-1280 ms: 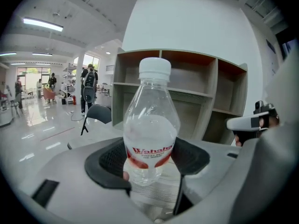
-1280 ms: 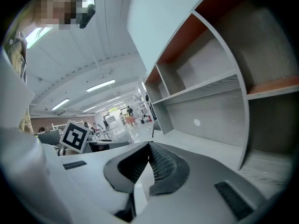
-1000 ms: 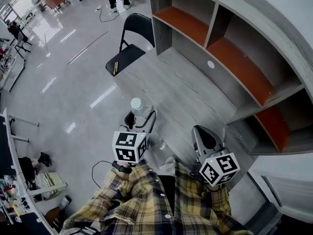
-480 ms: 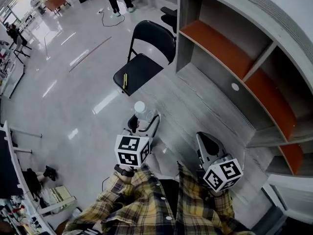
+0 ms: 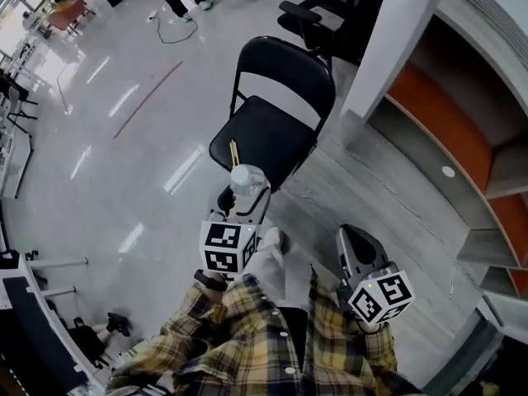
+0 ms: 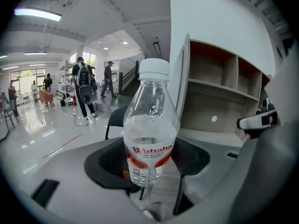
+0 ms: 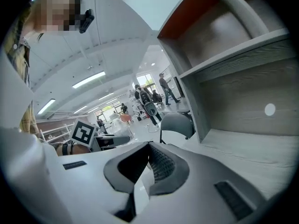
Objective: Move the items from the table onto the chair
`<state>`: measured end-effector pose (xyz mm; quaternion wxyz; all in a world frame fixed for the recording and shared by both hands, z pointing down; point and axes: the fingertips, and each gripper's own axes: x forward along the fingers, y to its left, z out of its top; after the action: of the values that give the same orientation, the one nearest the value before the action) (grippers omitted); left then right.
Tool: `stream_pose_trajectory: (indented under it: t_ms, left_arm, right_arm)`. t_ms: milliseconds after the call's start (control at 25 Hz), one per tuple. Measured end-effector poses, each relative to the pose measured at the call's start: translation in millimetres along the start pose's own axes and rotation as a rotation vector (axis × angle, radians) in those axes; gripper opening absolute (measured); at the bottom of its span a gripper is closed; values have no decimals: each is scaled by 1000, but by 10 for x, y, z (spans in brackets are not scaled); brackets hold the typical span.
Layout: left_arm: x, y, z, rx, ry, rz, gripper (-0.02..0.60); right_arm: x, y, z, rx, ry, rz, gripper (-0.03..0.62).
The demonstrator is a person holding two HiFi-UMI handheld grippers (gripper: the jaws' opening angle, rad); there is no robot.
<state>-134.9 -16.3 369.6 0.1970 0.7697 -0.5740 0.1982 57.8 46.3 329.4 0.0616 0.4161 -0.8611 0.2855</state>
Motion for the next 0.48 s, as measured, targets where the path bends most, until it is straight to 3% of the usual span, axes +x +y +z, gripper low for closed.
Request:
stream_pose_trajectory:
  t_ms: [280,480]
  left_arm:
    - [876,847,-484,38,79,-76,291]
    - [1595,1040,-927,42,125,-97,290]
  right_arm:
    - [921,183,-152,-3,34,-90,18]
    - [1306,131,-331,58,83,-118,18]
